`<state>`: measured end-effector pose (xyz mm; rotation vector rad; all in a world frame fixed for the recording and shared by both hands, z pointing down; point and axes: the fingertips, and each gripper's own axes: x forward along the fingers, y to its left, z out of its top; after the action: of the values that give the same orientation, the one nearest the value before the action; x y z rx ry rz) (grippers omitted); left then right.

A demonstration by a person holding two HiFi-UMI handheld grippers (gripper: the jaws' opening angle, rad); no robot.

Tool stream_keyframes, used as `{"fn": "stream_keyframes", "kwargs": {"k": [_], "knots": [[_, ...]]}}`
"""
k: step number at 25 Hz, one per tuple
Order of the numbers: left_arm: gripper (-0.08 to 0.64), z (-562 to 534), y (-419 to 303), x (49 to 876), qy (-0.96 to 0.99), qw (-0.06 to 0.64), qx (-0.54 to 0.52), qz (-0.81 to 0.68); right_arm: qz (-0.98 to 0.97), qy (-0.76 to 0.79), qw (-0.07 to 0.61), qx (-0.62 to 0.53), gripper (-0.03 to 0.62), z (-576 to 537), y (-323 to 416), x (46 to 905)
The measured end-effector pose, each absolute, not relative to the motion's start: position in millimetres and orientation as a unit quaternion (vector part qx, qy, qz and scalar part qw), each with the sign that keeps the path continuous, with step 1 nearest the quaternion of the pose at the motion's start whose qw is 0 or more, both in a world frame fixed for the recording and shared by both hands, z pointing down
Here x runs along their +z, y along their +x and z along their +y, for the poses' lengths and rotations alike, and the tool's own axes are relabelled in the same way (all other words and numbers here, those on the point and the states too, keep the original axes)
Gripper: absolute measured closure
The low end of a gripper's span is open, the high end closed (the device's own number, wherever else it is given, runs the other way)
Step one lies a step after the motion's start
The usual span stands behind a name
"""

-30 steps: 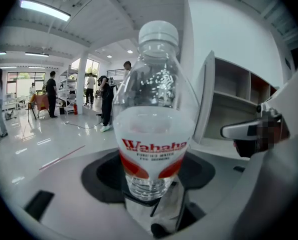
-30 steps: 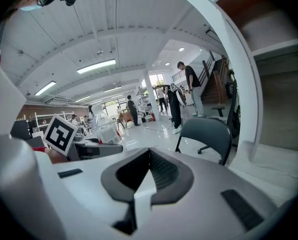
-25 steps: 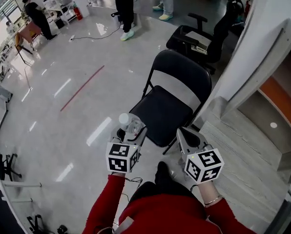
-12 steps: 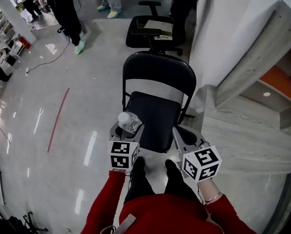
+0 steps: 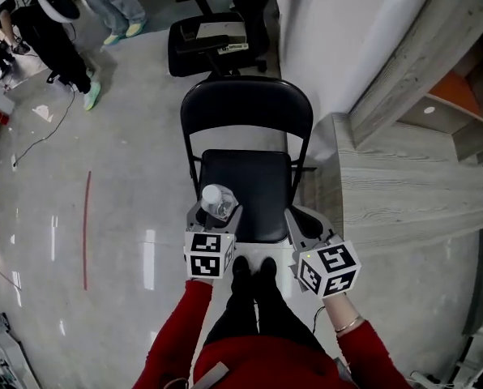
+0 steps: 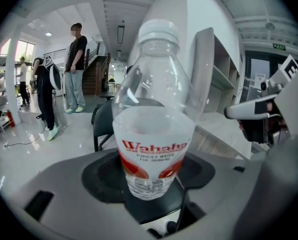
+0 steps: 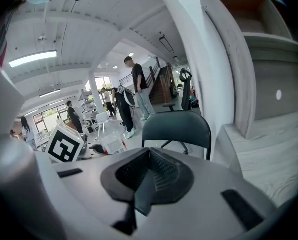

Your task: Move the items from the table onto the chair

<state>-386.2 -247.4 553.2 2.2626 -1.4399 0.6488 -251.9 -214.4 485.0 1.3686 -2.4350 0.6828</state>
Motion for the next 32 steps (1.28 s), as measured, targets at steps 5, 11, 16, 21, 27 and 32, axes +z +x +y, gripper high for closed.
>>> {"fn": "stream_keyframes", "kwargs": {"k": [5,11,16,21,27,32], "knots": [[0.259,-250.9,-384.0,575.8,0.803,0.194,0.242,-0.509,-0.835,0.477,0.139,0.235,0.58,-217.5,-253.1,501.6],[0.259,-276.1,-376.3,636.6,0.801,0.192,0.25,-0.509,-0.827,0.483,0.143,0.25,0.58,-225.0,-253.8,550.8],[0.259,-298.5,-371.4,709.2,0.796,0.19,0.26,-0.513,-0.817,0.487,0.137,0.276,0.58,-230.3,-251.4,612.7],[0.258,-311.7,-371.1,767.1,0.783,0.189,0.263,-0.531,-0.812,0.479,0.146,0.301,0.58,-233.9,-252.5,668.4],[0.252,-309.6,-376.0,808.9,0.773,0.199,0.3,-0.523,-0.805,0.473,0.161,0.321,0.58,-238.4,-259.8,680.0],[0.245,-308.9,-372.8,814.7,0.774,0.195,0.297,-0.525,-0.812,0.466,0.157,0.314,0.58,-238.7,-263.0,684.4]]}}
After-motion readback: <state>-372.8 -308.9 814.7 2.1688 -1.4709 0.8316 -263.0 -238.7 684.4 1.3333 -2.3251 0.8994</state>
